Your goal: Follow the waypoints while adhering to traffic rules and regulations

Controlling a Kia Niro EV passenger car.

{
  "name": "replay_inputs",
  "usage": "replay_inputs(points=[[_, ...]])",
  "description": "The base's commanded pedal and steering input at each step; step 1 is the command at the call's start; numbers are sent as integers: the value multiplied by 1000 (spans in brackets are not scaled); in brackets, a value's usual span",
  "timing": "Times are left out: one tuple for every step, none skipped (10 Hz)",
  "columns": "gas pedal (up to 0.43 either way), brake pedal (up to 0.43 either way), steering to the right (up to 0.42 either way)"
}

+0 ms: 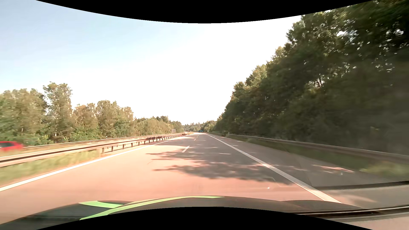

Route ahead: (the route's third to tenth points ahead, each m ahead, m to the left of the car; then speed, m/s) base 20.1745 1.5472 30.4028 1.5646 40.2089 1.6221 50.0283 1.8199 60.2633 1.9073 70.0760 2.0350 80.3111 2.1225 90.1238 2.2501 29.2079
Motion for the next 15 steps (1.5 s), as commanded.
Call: replay_inputs(points=[[0,0,0],[0,0,0],[0,0,0],[0,0,0],[0,0,0],[0,0,0],[0,0,-1],[0,0,-2],[0,0,-2],[0,0,-2],[0,0,-2],[0,0,-3],[0,0,-3],[0,0,-4],[0,0,-4]])
